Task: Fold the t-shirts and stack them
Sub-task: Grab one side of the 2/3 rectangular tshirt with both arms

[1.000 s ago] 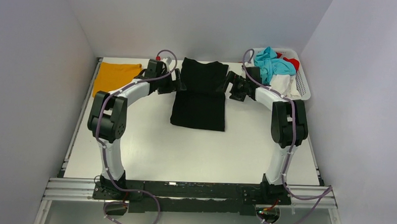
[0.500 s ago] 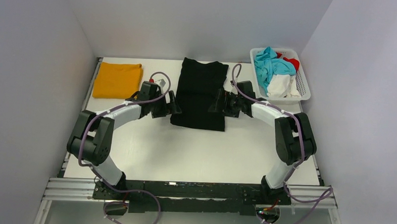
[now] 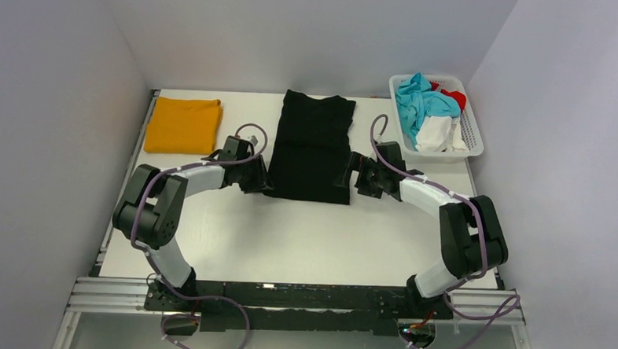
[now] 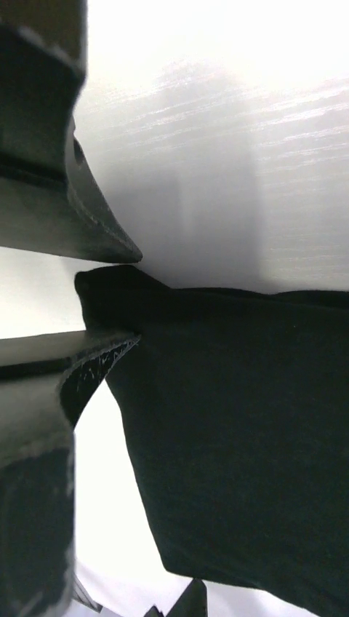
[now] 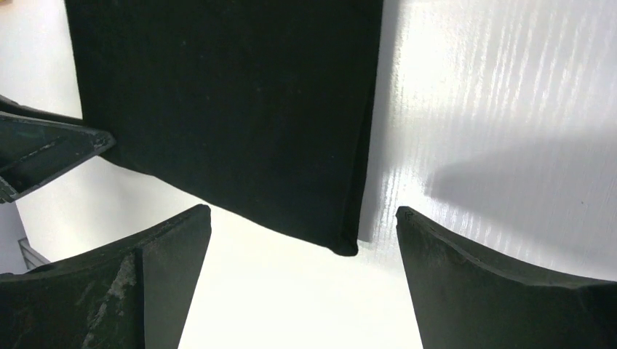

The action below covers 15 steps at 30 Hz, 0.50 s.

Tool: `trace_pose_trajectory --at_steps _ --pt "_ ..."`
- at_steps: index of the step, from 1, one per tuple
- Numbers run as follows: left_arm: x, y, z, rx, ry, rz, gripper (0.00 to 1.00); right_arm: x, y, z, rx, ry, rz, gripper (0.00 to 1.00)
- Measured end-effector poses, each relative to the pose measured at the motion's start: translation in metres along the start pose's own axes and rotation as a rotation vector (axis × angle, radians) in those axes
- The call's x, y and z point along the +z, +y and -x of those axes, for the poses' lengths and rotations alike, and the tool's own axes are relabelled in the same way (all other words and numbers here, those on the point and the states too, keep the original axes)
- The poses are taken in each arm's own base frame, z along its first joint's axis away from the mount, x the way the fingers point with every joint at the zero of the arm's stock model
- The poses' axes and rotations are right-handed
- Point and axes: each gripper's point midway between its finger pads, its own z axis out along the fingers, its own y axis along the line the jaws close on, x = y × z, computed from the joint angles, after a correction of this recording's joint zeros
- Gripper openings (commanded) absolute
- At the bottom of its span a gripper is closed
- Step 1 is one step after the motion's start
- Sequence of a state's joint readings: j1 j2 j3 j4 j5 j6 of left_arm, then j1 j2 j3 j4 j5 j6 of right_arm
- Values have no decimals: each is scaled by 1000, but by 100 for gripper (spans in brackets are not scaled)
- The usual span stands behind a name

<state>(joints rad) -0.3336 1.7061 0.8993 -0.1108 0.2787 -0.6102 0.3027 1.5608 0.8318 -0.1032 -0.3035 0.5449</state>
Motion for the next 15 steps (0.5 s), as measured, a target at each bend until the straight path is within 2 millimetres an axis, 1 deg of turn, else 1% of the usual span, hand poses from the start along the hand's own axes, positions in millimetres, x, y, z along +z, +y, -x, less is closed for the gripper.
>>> trace_pose_trajectory --at_steps 3,4,5,6,10,11,15 --pt "3 0 -4 -10 6 -9 21 1 -4 -4 29 2 -12 99" --pt "4 1 -5 -11 8 -12 10 2 -4 -6 39 2 -12 97" --pt "5 1 -8 -13 15 -16 4 2 -5 -8 53 6 -13 95" --pt "7 1 -10 -15 21 -24 0 3 -5 -9 66 10 -15 93" --pt "8 -2 -11 -25 23 -35 0 5 -7 -12 97 21 -22 82" --pt "9 -2 -11 -24 21 -36 0 6 -8 -13 104 23 -25 77" --pt "8 -2 -11 -22 5 -46 0 7 -14 -27 130 48 -42 67"
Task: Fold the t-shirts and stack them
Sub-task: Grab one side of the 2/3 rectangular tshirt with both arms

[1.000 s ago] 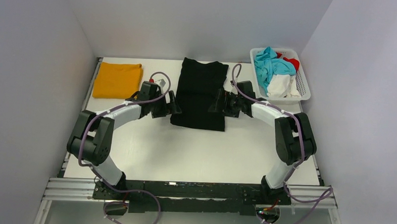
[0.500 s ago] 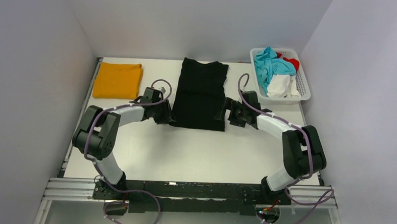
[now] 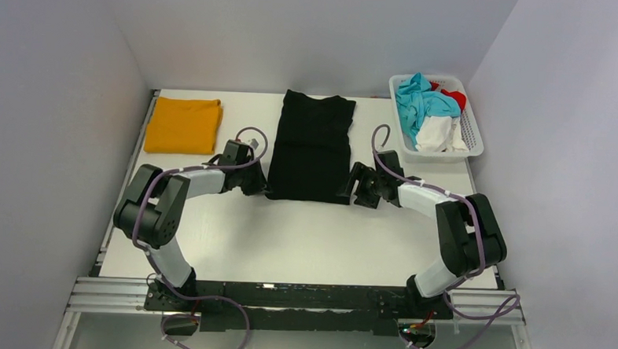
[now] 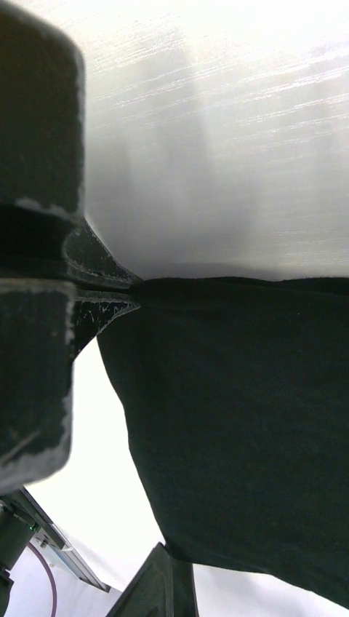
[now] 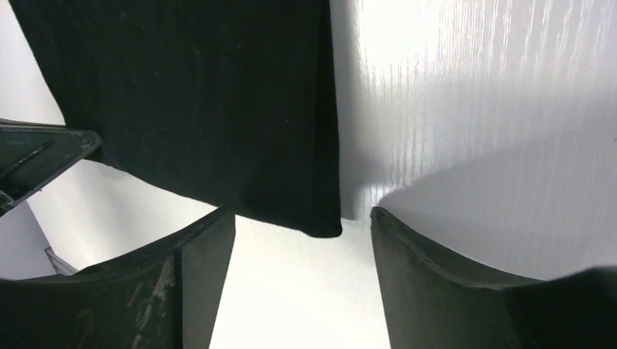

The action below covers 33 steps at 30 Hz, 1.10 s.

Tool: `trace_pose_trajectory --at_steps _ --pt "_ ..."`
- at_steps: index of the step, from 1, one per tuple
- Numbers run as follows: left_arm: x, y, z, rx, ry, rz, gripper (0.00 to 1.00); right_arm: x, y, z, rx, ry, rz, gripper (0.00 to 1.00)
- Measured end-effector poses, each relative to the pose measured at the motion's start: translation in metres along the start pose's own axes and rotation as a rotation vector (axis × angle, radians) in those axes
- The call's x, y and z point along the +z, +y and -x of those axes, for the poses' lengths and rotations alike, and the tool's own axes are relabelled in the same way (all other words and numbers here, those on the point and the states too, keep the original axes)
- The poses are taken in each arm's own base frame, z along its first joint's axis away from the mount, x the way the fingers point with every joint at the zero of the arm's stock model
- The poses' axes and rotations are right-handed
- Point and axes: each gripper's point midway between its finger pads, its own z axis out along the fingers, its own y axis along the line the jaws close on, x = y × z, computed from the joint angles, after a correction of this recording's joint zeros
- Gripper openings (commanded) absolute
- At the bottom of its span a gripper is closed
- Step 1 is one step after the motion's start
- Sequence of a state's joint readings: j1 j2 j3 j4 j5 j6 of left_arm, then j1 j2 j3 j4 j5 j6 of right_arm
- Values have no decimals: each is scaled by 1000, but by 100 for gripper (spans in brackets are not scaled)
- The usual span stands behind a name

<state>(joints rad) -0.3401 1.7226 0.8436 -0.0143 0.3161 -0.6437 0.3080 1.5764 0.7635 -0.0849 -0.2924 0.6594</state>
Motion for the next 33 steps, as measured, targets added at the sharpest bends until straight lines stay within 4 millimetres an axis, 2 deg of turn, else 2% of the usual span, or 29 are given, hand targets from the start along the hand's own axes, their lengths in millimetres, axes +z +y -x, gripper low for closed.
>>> trace_pose_trajectory --at_steps 5,7,11,13,17,21,25,28,33 --pt "0 0 0 1 -8 -2 0 1 -2 -8 13 19 -8 54" --pt "0 0 0 1 -10 0 0 2 -2 -12 10 31 -13 35" --pt "0 -1 0 1 -18 -5 0 4 -4 -20 13 53 -26 19" --pt "0 -1 0 2 -21 -7 0 4 -5 -22 16 59 -30 1" --pt "0 -1 -2 4 -37 -19 0 4 -4 -24 14 67 -24 0" --pt "-5 -1 -13 7 -54 -32 0 4 -8 -35 19 95 -24 0" --pt "-18 1 -39 20 -46 -35 0 -7 -11 -57 12 138 -3 0" --pt "-27 0 -60 35 -30 -30 0 -24 -13 -80 -15 169 10 0" --pt "-51 -2 -110 85 34 0 0 -56 -3 -115 -81 226 62 0"
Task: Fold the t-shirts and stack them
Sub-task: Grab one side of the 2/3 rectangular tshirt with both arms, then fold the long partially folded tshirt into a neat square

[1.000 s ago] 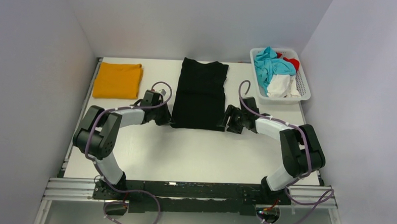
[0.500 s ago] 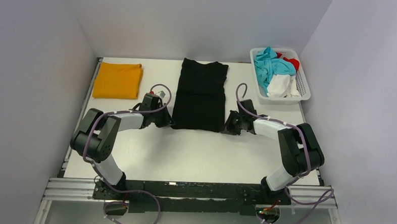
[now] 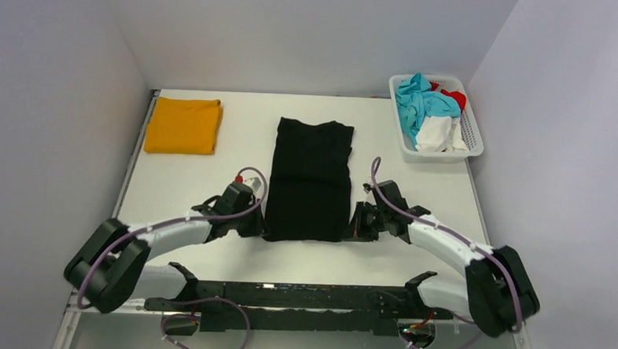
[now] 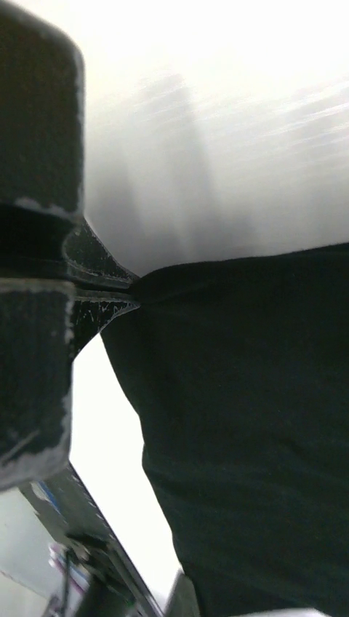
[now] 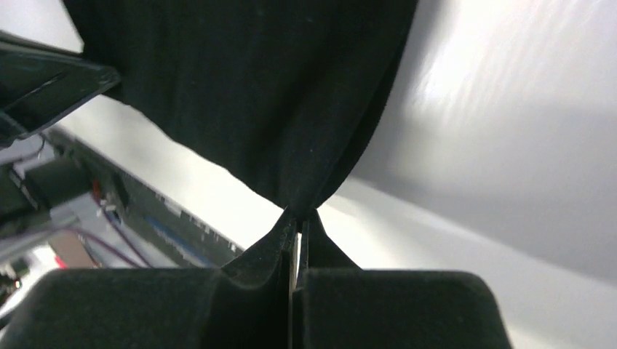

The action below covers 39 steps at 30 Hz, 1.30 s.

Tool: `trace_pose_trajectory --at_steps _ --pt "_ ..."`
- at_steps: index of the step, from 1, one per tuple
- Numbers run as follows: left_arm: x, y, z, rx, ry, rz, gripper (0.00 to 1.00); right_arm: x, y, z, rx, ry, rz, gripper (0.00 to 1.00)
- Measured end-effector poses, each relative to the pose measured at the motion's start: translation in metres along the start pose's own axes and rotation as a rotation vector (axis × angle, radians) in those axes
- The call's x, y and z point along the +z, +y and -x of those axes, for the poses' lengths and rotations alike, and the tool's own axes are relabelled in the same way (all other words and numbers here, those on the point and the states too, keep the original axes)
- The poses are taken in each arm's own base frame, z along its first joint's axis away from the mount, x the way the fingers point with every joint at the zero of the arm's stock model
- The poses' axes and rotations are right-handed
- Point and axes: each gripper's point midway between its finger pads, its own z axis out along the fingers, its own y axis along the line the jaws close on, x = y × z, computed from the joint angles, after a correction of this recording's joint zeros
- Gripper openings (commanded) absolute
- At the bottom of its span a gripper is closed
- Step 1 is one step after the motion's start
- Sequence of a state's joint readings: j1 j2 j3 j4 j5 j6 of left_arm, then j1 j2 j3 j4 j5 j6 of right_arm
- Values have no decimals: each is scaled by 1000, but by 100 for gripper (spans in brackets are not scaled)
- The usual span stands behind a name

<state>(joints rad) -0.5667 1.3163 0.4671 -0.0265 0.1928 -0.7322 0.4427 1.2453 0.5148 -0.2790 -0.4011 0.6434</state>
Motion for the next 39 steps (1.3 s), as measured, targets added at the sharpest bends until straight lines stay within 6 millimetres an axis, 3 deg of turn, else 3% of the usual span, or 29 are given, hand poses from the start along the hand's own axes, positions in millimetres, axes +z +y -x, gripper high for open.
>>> trace_pose_trajectory --at_steps 4,7,11,16,20,23,28,32,39 --pt "-28 2 -39 21 55 26 0 -20 15 -28 -56 29 60 0" --pt "-49 -4 -53 19 46 -21 0 -37 24 -37 -73 24 92 0" --pt "-71 -19 -55 8 -5 -125 0 -57 38 -41 -96 -20 161 0" --pt "-91 -38 -35 48 -77 -180 0 -61 46 -30 -102 -54 170 0" --pt "-105 -58 8 103 -175 -138 0 -67 65 9 -129 -156 141 0" --pt "-111 -71 55 119 -286 -92 0 -78 88 56 -168 -285 132 0" --pt "-112 -69 127 90 -412 -11 0 -90 111 125 -181 -463 112 0" --pt "-105 -69 180 88 -465 45 0 -85 113 176 -171 -549 49 0" --pt "-84 -76 252 119 -511 79 0 -73 91 237 -118 -600 -17 0"
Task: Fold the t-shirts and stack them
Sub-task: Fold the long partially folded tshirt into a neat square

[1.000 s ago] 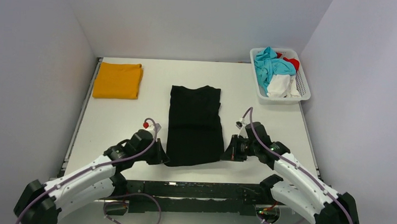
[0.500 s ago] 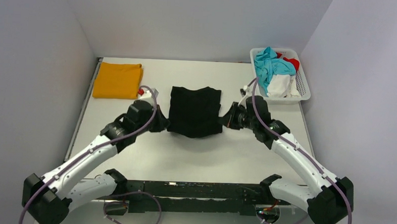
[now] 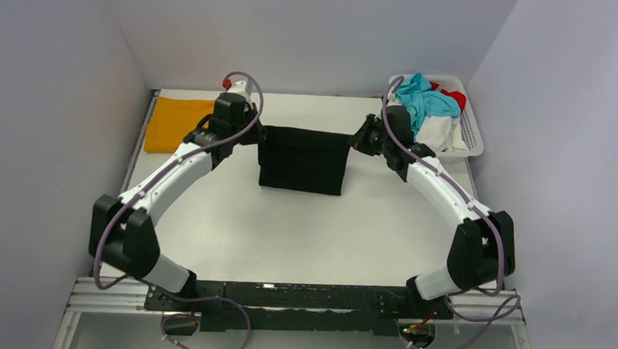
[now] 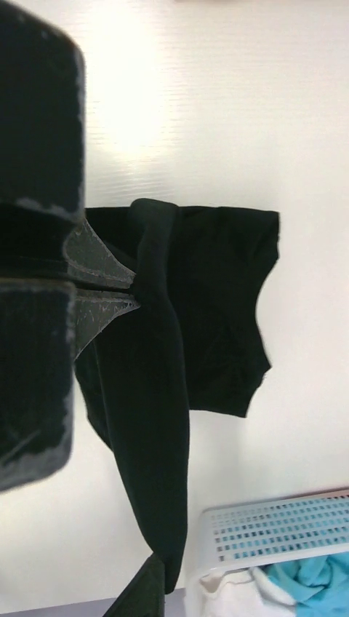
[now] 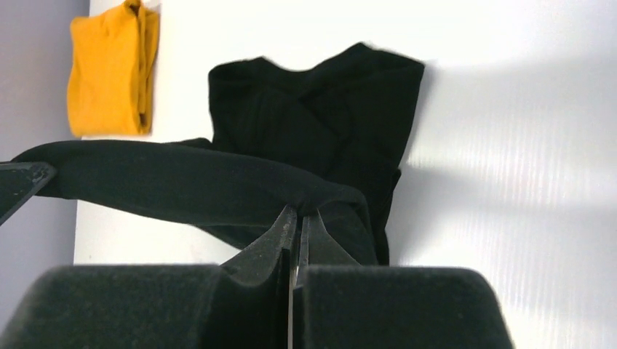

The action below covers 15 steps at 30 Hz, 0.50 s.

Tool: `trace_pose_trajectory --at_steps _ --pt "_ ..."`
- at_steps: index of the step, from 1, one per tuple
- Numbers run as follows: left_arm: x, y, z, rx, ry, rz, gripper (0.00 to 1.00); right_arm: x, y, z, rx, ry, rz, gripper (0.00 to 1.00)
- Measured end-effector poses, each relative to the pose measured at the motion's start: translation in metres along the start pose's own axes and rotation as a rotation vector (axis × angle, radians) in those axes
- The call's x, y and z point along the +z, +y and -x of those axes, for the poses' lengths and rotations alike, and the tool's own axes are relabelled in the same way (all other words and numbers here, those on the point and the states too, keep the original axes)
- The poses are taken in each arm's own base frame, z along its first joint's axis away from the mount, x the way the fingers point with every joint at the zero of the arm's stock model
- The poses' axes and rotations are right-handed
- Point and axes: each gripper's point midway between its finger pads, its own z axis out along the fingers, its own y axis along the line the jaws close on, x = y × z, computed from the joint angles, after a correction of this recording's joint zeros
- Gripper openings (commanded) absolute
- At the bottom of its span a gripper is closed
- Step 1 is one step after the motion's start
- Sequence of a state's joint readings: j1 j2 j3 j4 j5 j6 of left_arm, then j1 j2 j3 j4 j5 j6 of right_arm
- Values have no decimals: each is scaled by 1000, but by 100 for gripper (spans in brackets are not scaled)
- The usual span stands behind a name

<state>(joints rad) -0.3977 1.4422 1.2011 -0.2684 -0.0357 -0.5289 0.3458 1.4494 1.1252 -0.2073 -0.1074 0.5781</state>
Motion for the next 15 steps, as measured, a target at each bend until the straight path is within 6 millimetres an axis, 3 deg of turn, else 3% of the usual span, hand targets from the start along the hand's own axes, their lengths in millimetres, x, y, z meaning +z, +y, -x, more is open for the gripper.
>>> trace_pose_trajectory --at_steps 7,15 --pt "59 13 15 18 33 26 0 43 -20 17 21 16 -23 0" --pt "119 38 5 -13 113 44 0 103 -50 16 61 79 -56 0"
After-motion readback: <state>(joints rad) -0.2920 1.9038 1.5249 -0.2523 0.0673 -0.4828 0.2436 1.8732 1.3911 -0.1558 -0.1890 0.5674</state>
